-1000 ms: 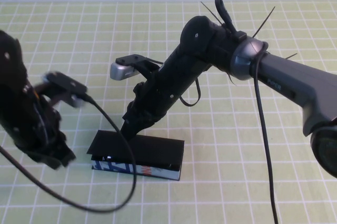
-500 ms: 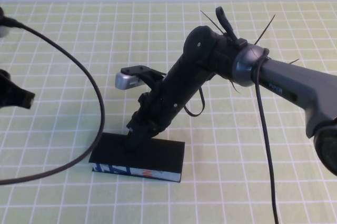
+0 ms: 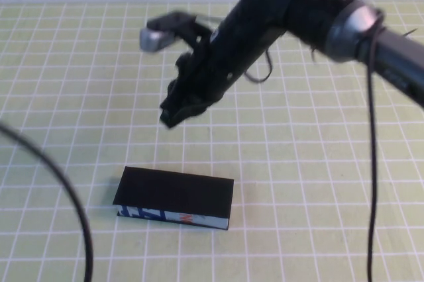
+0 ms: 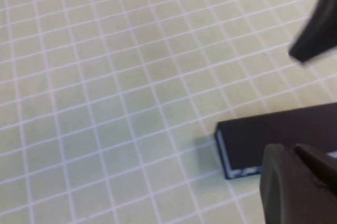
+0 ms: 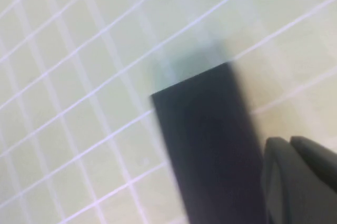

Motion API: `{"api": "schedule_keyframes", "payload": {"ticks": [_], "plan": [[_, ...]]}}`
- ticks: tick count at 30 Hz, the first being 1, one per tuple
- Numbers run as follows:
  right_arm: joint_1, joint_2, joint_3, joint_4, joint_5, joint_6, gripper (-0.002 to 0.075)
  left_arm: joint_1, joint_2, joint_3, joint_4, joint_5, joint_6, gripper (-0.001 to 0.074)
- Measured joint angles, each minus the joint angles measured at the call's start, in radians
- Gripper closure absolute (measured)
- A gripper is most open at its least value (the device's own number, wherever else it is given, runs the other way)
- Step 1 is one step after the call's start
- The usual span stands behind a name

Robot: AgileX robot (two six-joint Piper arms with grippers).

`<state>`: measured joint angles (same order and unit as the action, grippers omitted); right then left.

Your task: Return glasses to glasses case

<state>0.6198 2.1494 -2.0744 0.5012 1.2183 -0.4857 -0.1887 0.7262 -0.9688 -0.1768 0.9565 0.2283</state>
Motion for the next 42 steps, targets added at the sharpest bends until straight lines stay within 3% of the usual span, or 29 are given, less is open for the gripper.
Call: {"api": "schedule_keyframes", "payload": {"ticks": [9,19,24,34,42], "plan": [[0.0,-0.249,-0.041,-0.52,0.026,0.332,0.0743,0.0,-0.318,0.25,-0.08,-0.065,0.023,0.0738],[0.0,-0.563,0.035,-0.576,0.028,0.362,0.0743,0.0,-0.42,0.394,-0.086,-0.222,0.021,0.0738],[0.0,-0.809,0.283,-0.616,-0.091,0.362,0.0743,0.0,-0.42,0.413,-0.086,-0.244,0.021,0.0738],[0.0,-1.404,0.981,-0.661,-0.422,0.304,0.0743,0.0,-0.42,0.497,-0.096,-0.312,-0.001,0.0738],[0.0,-1.781,1.45,-0.709,-0.598,0.486,0.0743,0.0,-0.42,0.533,-0.109,-0.416,-0.054,0.0738]]}}
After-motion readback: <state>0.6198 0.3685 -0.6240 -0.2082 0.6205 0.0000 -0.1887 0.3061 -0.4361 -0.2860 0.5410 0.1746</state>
